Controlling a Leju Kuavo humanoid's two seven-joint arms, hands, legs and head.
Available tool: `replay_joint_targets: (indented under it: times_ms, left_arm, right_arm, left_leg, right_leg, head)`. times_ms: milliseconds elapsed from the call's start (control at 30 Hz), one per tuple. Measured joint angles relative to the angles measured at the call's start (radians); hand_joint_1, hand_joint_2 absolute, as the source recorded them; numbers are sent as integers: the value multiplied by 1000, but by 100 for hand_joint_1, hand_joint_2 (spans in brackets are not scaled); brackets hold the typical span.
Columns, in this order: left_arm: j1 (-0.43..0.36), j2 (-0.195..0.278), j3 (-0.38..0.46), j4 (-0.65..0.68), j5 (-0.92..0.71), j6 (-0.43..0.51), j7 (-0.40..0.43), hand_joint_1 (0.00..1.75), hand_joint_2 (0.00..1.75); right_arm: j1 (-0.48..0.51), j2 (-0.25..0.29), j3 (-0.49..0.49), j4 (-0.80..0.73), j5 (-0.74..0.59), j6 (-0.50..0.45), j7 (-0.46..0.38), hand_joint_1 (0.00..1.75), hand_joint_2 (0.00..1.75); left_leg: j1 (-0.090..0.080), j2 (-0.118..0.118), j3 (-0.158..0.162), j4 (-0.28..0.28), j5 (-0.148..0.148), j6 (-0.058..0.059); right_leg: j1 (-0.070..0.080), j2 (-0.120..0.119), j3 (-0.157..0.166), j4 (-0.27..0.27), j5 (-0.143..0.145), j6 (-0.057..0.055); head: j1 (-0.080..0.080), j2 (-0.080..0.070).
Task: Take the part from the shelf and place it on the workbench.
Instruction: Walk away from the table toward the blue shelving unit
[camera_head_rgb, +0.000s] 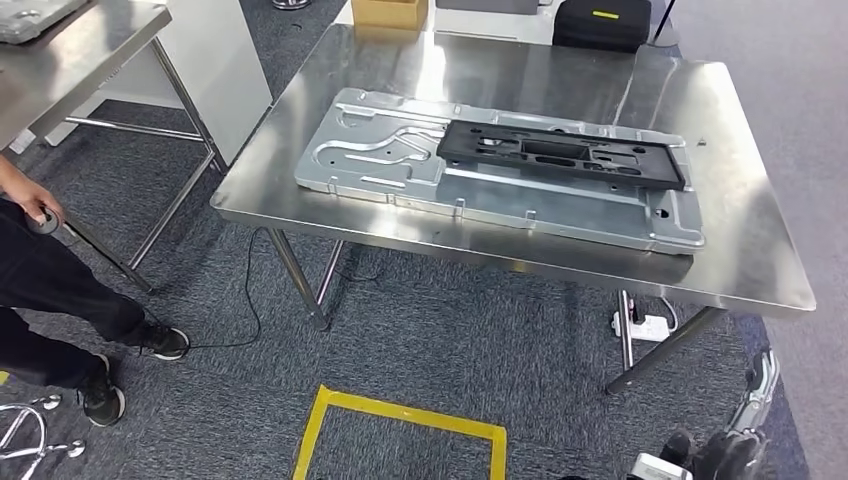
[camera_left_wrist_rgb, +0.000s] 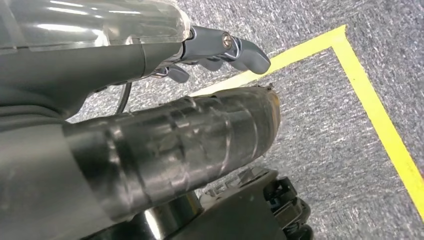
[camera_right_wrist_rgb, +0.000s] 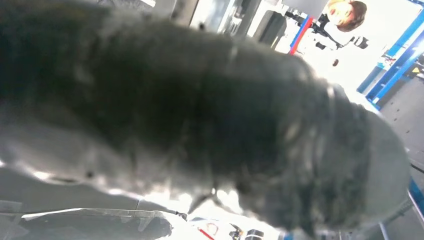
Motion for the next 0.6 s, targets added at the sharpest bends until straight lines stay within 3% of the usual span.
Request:
replay_joint_targets:
  times_ms: [67, 133, 200, 233, 267, 300, 333, 367, 433, 467, 533, 600]
  left_arm:
    - [1, 0, 0, 0, 0, 0, 0, 0, 0]
    - [3, 0, 1, 0, 0, 0, 0, 0, 0]
    - [3, 0, 1, 0, 0, -1, 0, 0, 0]
    - [3, 0, 1, 0, 0, -1, 0, 0, 0]
    - [3, 0, 1, 0, 0, -1, 0, 0, 0]
    - [3, 0, 1, 0, 0, -1, 0, 0, 0]
    - [3, 0, 1, 0, 0, -1, 0, 0, 0]
    - [3, 1, 1, 0, 0, -1, 0, 0, 0]
    - [1, 1, 1, 0, 0, -1, -1, 0, 0]
    - [0, 1, 1, 0, 0, -1, -1, 0, 0]
    - [1, 1, 1, 0, 0, -1, -2, 0, 0]
    - [2, 1, 1, 0, -1, -2, -2, 0, 0]
  right_arm:
    - [0, 1, 0, 0, 0, 0, 0, 0, 0]
    - [-1, 2, 1, 0, 1, 0, 0, 0, 0]
    - [-1, 2, 3, 1, 2, 0, 0, 0, 0]
    - [-1, 2, 3, 1, 2, 0, 0, 0, 0]
    - [-1, 2, 4, 2, 2, 0, 0, 0, 0]
    - [-1, 2, 4, 2, 2, 0, 0, 0, 0]
    - [-1, 2, 4, 3, 2, 0, 0, 0, 0]
    - [-1, 2, 4, 3, 2, 0, 0, 0, 0]
    - [-1, 2, 4, 3, 2, 0, -1, 0, 0]
    - [-2, 2, 4, 3, -1, 0, -3, 0, 0]
    - [-2, 2, 5, 1, -14, -2, -13, 0, 0]
    - [-1, 3, 5, -2, -36, -5, -29, 0, 0]
  left_leg:
    - [3, -3, -10, 11, -9, -13]
    - [6, -7, -34, 75, -75, -23]
    - [9, -8, -69, 191, -162, -30]
    - [10, -8, -79, 242, -184, -32]
    - [11, -8, -76, 267, -183, -32]
    - [11, -8, -56, 259, -162, -32]
    - [11, -8, -17, 214, -131, -30]
    - [11, -8, 33, 144, -107, -27]
    - [8, -9, 120, 7, -99, -19]
    - [5, -10, 139, -29, -105, -14]
    - [3, -10, 137, -47, -102, -2]
    - [6, -5, 126, -53, -84, 17]
  right_leg:
    - [-3, -2, -13, -5, 13, -17]
    - [-6, -5, -32, -10, 30, -34]
    - [-2, -7, -55, -8, 47, -41]
    - [-1, -8, -67, -6, 56, -42]
    - [0, -8, -81, -3, 65, -41]
    - [1, -8, -95, 0, 73, -39]
    - [1, -8, -107, 4, 80, -38]
    - [1, -8, -117, 9, 86, -35]
    - [2, -8, -128, 14, 100, -25]
    - [3, -8, -131, 14, 107, -20]
    - [3, -10, -134, 14, 120, -7]
    - [2, -7, -146, 42, 94, 4]
  head:
    - [0, 0]
    - [-1, 0]
    - [-2, 0]
    - [-2, 0]
    - [-2, 0]
    - [-2, 0]
    - [-2, 0]
    - [-2, 0]
    - [-2, 0]
    - [-2, 0]
    - [-1, 0]
    - [-1, 0]
